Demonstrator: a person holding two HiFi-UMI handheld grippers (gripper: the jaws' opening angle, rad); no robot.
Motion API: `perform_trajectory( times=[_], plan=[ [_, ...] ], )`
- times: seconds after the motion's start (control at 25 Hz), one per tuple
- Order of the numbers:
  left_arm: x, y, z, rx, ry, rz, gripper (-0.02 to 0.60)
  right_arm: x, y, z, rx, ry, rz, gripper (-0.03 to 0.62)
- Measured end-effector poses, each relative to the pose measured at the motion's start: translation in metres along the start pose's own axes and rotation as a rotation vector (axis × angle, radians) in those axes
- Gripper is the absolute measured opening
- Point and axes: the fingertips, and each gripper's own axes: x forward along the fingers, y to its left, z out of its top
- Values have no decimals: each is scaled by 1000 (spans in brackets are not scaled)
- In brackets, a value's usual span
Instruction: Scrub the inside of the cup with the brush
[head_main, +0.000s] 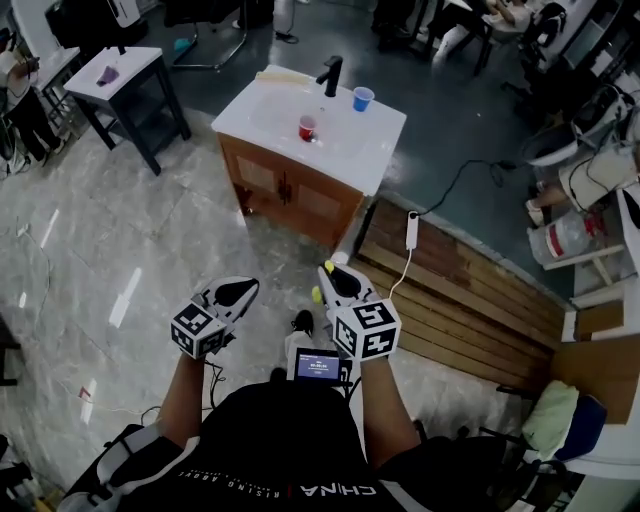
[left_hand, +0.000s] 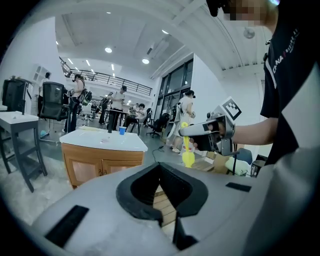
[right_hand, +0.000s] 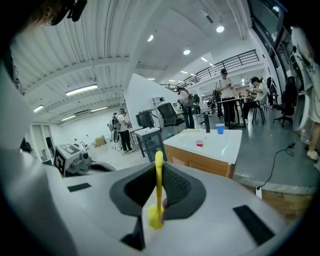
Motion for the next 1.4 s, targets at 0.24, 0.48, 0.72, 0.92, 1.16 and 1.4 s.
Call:
perform_trajectory(
  times=[0.24,0.48,0.72,0.92,1.16,1.4],
  plan=[
    [41,45,34,26,19,12,5,40,-42,32,19,-17,17,39],
    [94,86,69,42,28,20,5,75,-98,71,28,-34,29,38],
    [138,108,93,49,30,26,5,102,-140,91,32,-38,65,38],
    [158,122,92,25,48,29,5,119,-162,95,47,-25,77,38],
    [182,140,101,32,49,3,5,139,-182,105,52,-18,66,38],
    [208,178,116,50,44,-51,5,170,-198,123,61,-27,23,38]
  ],
)
